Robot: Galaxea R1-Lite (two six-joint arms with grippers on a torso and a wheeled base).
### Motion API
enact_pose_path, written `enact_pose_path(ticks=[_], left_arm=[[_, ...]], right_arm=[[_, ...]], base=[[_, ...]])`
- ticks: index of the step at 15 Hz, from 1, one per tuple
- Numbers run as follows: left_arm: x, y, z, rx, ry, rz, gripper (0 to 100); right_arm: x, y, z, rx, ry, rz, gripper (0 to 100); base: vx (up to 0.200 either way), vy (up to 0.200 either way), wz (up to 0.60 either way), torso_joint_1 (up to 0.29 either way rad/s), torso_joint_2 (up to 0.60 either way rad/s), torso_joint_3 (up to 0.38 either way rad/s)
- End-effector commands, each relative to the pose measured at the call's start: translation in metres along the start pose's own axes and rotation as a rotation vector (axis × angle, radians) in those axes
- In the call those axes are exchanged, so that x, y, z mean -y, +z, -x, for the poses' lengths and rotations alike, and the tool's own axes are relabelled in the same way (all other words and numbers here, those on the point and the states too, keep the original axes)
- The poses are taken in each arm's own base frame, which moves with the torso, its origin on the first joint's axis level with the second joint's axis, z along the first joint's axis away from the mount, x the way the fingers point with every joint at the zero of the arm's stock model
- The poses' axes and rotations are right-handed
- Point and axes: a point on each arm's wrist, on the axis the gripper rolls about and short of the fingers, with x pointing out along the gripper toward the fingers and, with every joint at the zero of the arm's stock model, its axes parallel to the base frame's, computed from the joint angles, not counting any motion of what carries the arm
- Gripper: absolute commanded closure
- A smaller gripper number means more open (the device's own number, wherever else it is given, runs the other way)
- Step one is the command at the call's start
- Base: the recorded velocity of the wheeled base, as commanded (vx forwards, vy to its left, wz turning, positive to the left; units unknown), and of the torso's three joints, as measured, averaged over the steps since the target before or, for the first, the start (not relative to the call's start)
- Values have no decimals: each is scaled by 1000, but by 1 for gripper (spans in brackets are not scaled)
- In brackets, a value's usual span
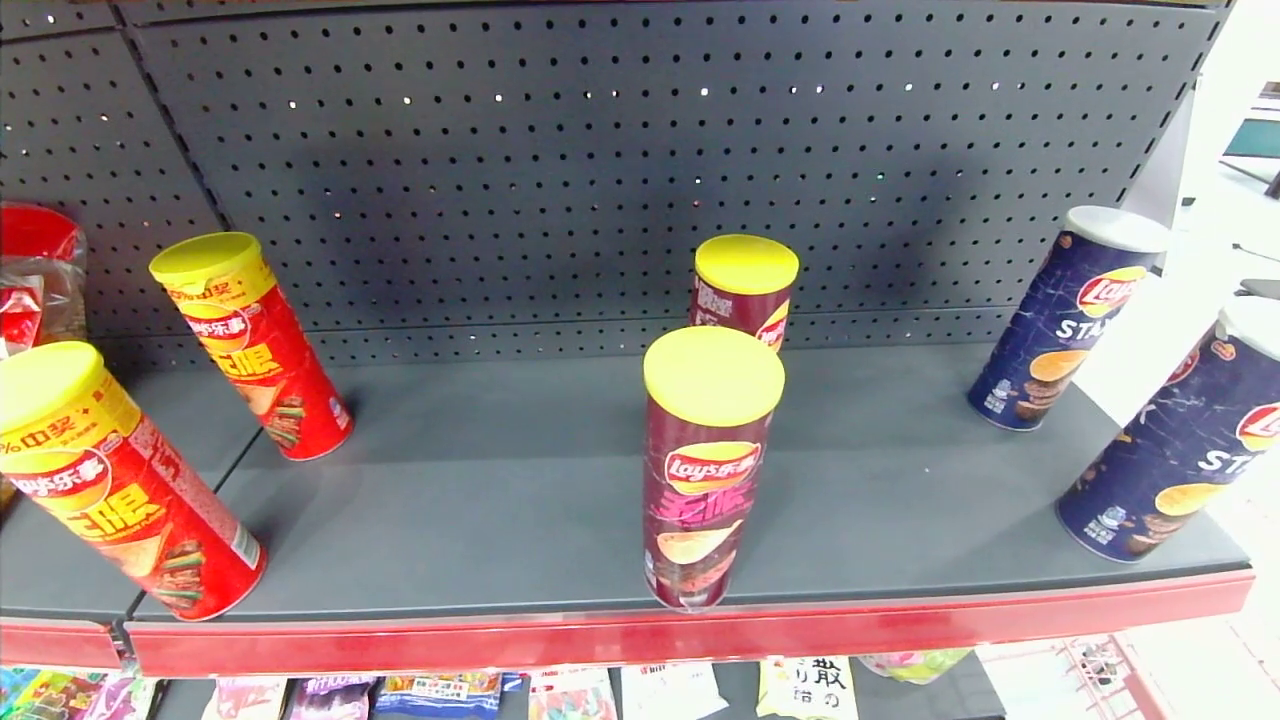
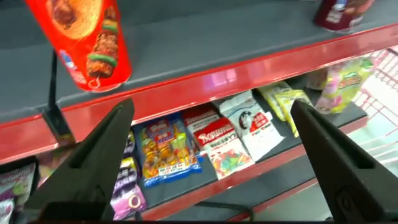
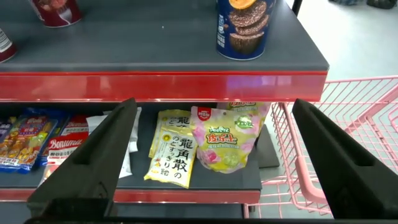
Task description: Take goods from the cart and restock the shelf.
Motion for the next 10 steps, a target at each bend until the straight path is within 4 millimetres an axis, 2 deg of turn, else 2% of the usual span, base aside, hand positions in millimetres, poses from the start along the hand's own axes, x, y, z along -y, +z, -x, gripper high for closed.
enact_pose_path(ticks=[1,2,3,4,5,7,8,10], left_arm=[[0,5,3,38,-11,4,0],[-2,63,-3,43,26,78,0],[-4,98,-12,42,45,149,0],[-3,135,-29,25,-29,161,0],[-2,142,-48,-46,-101,146,0],[0,142,-86,-191,-158,153,0],[0,144,-101,-218,-179,157,0],[3,144,-144,-286,-241,161,0]], right_arm=[[0,0,0,-2,1,1,0],[0,0,0,-2,1,1,0],[0,0,0,-2,-1,3,0],[0,0,0,-2,-1,1,0],[0,0,0,-2,-1,0,0],[0,0,0,-2,-1,-6,0],[0,0,0,-2,-1,-6,0],[0,0,0,-2,-1,-6,0]], base=[[0,0,0,0,0,0],[0,0,0,0,0,0],[0,0,0,0,0,0],[0,0,0,0,0,0],[0,0,0,0,0,0],[0,0,0,0,0,0],[0,0,0,0,0,0],[0,0,0,0,0,0]])
